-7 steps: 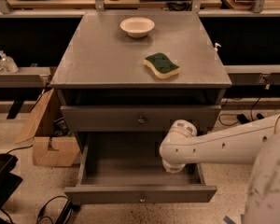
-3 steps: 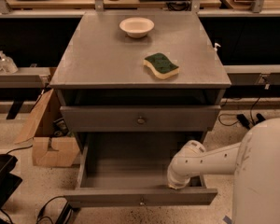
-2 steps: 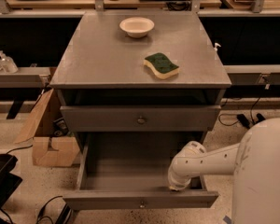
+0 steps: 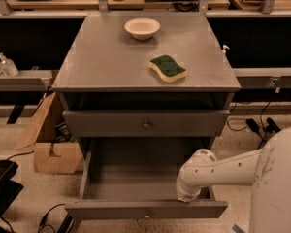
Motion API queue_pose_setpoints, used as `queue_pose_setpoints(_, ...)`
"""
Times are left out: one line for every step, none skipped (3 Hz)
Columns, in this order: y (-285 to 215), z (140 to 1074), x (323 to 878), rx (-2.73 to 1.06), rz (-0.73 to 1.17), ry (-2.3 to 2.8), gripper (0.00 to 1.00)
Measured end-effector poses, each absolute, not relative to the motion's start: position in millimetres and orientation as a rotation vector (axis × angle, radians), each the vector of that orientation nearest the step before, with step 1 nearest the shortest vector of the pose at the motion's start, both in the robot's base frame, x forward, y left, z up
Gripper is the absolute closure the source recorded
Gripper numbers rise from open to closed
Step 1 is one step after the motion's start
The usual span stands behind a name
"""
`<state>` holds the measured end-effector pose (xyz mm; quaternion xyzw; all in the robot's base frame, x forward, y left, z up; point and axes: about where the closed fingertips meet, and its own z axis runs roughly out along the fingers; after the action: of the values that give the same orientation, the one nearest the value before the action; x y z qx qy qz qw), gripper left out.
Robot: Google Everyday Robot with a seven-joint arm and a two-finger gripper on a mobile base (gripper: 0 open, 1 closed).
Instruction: Open middle drawer
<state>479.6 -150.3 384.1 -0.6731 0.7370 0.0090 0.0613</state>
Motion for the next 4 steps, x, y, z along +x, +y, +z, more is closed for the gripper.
queue_pose_setpoints(-150.3, 385.3, 479.6, -2.036, 0.027, 2.229, 0.89)
queue_pose_setpoints(-150.3, 384.7, 479.0, -2.037, 0.029, 2.23, 0.65)
queue_pose_setpoints(-150.3, 384.5, 478.7, -2.037, 0.029, 2.23, 0.42)
queue_pose_setpoints(-150.3, 384.5, 478.7, -2.037, 0.029, 2.23, 0.19)
